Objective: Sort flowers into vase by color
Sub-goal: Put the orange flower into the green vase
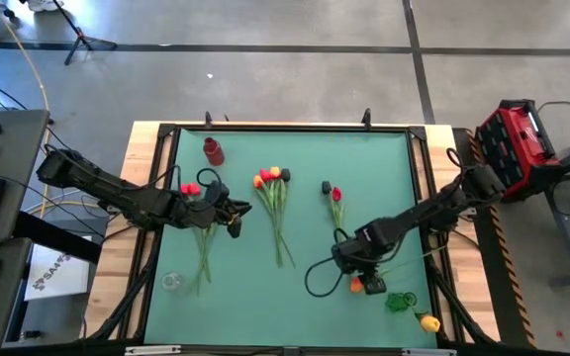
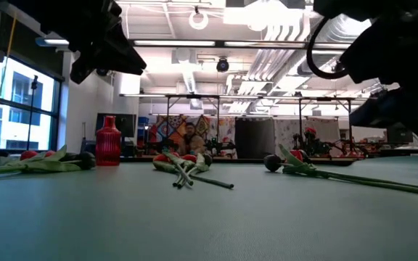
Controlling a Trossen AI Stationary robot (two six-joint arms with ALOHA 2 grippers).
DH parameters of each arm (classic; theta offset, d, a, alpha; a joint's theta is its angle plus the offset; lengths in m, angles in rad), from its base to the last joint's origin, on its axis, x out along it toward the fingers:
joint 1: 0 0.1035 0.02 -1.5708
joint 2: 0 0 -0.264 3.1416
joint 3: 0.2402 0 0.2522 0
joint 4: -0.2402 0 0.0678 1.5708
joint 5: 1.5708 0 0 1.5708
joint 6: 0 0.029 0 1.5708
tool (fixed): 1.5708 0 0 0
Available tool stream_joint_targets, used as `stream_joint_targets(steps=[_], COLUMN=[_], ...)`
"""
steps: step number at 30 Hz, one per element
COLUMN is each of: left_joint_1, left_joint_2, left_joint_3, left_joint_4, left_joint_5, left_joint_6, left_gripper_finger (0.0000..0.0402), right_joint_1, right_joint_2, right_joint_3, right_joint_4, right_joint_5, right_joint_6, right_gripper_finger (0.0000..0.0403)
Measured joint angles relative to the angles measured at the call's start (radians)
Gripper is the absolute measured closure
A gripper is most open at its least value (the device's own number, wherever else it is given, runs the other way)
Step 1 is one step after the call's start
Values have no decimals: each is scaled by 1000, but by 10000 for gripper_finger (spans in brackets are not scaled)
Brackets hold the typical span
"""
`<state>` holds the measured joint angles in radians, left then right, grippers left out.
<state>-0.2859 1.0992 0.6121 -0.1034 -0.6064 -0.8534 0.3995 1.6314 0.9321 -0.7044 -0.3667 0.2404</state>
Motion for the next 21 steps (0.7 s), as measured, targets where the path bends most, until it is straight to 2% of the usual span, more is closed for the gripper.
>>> stream_joint_targets(steps=[7, 17, 21], left_joint_1=[-5, -2, -2], left_joint_2=[0, 0, 0], left_joint_3=[0, 0, 0], left_joint_4=[-8, -9, -9], left_joint_5=[29, 27, 25], left_joint_6=[-29, -53, -53], left_gripper_finger=[351, 351, 351], right_joint_1=[50, 78, 71], right_joint_2=[0, -3, -3], right_joint_3=[-17, -116, -122], right_joint_4=[7, 54, 65], right_joint_5=[41, 24, 40], right_joint_6=[-66, -66, -62], right_gripper_finger=[242, 306, 347])
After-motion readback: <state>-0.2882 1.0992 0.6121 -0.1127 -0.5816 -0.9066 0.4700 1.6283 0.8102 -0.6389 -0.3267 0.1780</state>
